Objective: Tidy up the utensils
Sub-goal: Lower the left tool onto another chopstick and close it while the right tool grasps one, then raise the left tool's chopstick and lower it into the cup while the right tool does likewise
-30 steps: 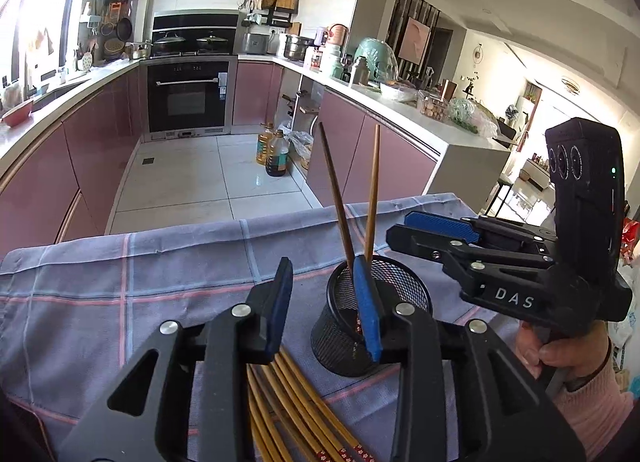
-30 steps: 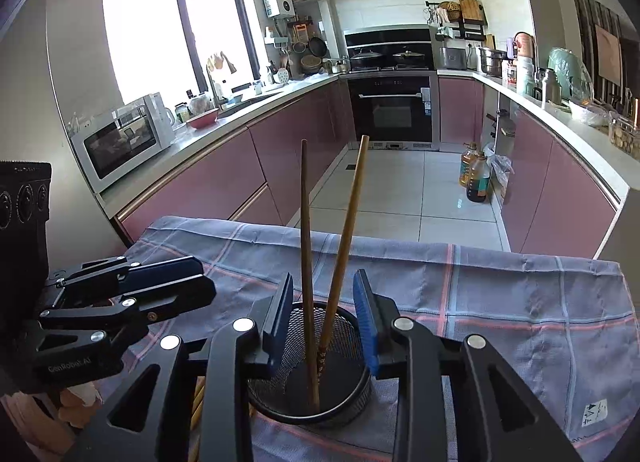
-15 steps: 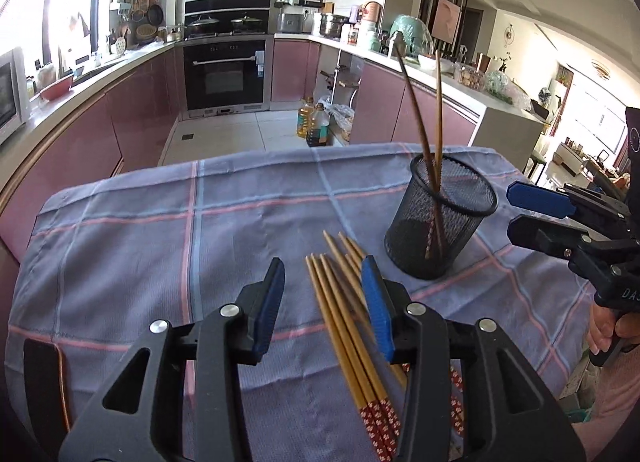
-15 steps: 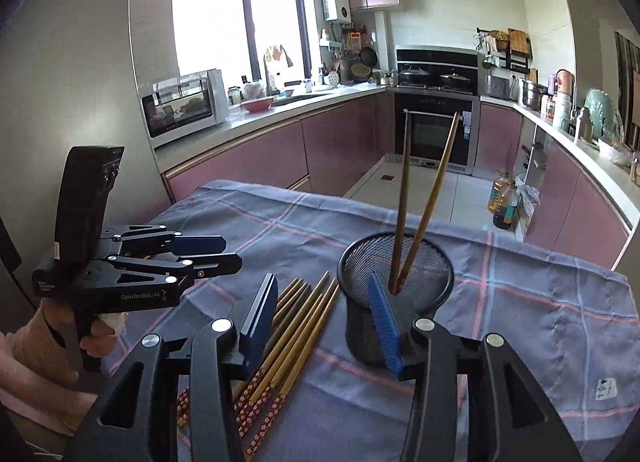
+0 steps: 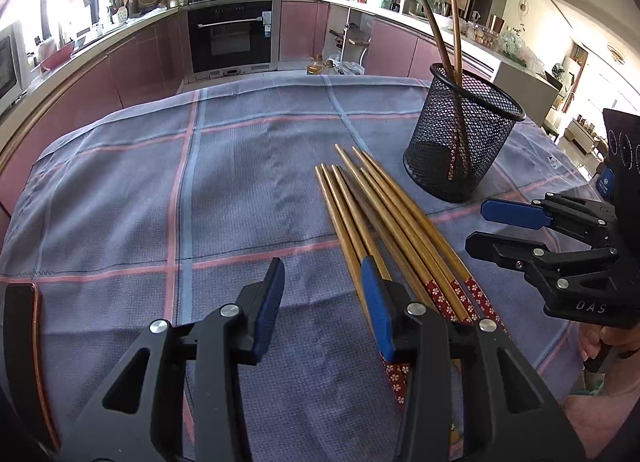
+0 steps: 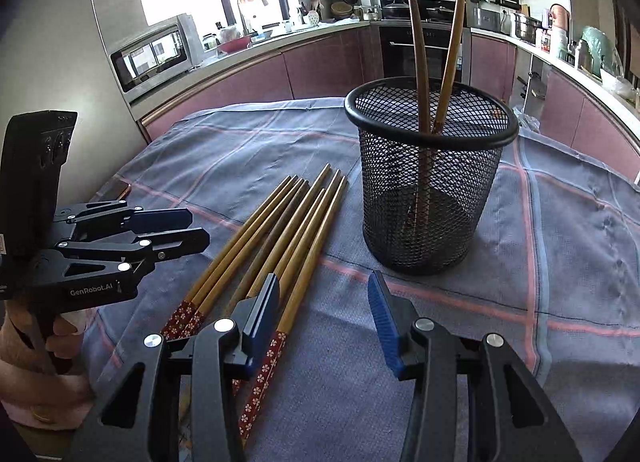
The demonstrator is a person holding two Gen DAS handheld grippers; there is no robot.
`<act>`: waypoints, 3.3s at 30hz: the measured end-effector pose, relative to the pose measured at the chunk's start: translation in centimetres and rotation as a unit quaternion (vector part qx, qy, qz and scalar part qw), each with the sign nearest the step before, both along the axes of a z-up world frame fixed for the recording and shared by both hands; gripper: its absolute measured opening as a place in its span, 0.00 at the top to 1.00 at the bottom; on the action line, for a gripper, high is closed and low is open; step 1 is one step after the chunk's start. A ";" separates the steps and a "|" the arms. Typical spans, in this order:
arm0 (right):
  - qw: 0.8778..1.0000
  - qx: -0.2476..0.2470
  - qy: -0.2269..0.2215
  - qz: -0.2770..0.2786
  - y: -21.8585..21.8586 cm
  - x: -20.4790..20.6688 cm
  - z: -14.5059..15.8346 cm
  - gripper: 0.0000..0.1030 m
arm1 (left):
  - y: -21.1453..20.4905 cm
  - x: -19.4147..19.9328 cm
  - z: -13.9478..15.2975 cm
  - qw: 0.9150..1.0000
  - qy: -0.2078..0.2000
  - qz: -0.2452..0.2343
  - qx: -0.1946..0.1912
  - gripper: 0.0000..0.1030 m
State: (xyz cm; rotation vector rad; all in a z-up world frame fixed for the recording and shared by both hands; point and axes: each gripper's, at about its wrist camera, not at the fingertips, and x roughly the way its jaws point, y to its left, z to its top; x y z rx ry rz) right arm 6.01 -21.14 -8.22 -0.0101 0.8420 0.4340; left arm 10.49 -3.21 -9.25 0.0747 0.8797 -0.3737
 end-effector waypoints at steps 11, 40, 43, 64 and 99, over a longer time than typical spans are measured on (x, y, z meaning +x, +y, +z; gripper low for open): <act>1.000 -0.013 0.012 -0.006 0.8 0.4 -1.0 0.58 | -0.6 0.0 -1.2 1.000 0.010 -0.004 0.012 0.62; 0.999 -0.043 0.021 -0.007 2.2 1.9 -1.6 0.67 | -1.7 0.8 -2.2 0.999 0.009 -0.013 0.038 0.64; 0.999 -0.048 0.021 -0.007 2.6 2.2 -1.6 0.71 | -1.8 1.0 -2.2 0.999 0.010 -0.010 0.038 0.66; 0.999 0.025 0.022 -0.011 0.7 1.3 -0.8 0.94 | -0.9 0.6 -1.5 1.000 0.013 -0.006 0.002 0.93; 0.999 0.006 0.033 0.043 2.0 2.5 -0.4 0.94 | -1.9 1.8 -2.1 0.998 0.040 -0.049 0.000 0.93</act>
